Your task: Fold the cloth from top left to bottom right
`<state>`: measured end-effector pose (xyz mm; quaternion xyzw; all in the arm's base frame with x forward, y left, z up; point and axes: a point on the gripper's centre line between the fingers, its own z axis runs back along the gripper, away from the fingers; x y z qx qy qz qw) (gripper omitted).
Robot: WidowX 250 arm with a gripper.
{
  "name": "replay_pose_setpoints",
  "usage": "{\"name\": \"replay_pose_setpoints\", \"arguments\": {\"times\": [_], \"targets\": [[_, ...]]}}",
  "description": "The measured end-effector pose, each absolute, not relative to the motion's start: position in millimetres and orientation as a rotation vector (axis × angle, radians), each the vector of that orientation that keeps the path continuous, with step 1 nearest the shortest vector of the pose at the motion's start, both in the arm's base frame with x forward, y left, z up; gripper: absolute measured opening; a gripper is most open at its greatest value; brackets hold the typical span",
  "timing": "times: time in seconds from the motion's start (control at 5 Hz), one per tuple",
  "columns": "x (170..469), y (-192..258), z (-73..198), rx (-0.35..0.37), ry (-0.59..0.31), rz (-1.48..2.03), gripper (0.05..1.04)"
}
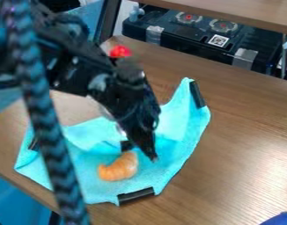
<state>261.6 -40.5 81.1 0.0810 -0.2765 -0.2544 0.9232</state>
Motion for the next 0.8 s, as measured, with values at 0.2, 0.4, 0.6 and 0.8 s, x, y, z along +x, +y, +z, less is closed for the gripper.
{"name": "replay_pose_setpoints", "arguments": {"times": [0.2,0.4,0.6,0.8], "targets": [[257.1,-50.8,82.6,0.186,-0.563,-0.531,0.075],[254.0,-53.7,81.2,0.213,-0.563,-0.549,0.200],[254.1,-52.9,77.5,0.229,-0.552,-0.558,0.456],[248.3,-51.2,73.9,0.227,-0.499,-0.587,0.766]]}}
